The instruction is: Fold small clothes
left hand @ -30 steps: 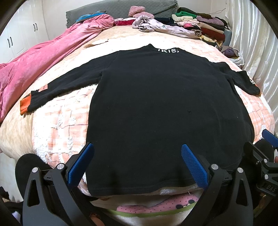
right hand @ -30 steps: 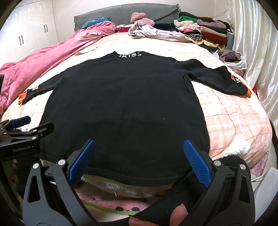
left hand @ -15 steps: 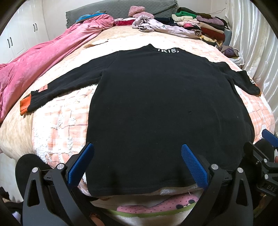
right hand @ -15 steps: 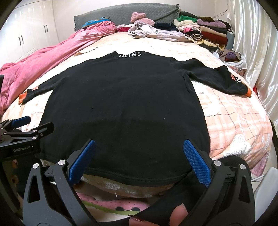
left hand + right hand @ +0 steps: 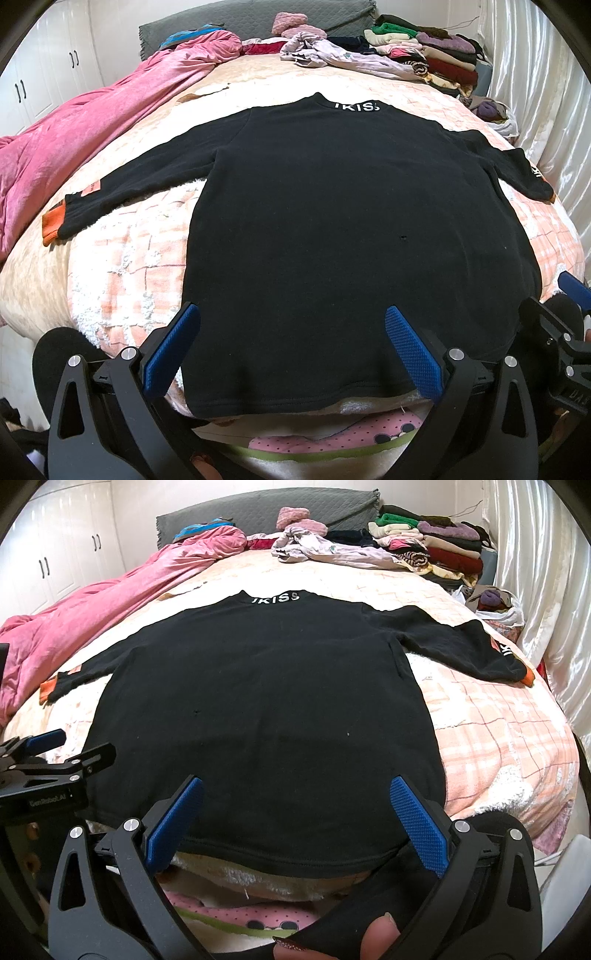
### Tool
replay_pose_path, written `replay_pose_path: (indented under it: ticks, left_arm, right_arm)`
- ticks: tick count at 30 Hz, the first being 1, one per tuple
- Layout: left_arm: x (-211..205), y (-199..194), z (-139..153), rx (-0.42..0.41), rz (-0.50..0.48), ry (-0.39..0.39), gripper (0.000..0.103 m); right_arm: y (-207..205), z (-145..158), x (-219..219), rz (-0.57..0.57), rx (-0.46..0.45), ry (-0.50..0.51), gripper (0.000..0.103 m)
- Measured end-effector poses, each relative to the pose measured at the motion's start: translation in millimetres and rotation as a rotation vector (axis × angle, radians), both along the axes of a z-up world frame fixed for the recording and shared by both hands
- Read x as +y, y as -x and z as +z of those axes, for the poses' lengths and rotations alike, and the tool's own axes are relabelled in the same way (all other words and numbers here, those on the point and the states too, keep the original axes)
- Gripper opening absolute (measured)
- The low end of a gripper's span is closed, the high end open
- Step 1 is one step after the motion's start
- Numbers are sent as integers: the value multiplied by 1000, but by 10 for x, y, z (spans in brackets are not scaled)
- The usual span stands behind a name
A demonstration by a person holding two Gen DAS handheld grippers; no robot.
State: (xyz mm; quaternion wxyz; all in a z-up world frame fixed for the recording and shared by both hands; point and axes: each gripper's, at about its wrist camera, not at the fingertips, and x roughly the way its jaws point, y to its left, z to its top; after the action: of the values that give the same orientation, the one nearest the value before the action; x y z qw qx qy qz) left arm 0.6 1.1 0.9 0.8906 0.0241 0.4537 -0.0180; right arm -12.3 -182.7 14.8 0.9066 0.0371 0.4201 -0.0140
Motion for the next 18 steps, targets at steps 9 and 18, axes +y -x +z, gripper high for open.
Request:
replay_pose_path:
  ticks: [9,18]
  left_arm:
    - [-16,-74,-19,8,1,5,99]
    - [-131,-356,-26,9,-26,-13,99]
  right_arm:
    - [-85,35,-8,2,-17,-6,95]
    - [-432,57,-174,-29,-21,-9,95]
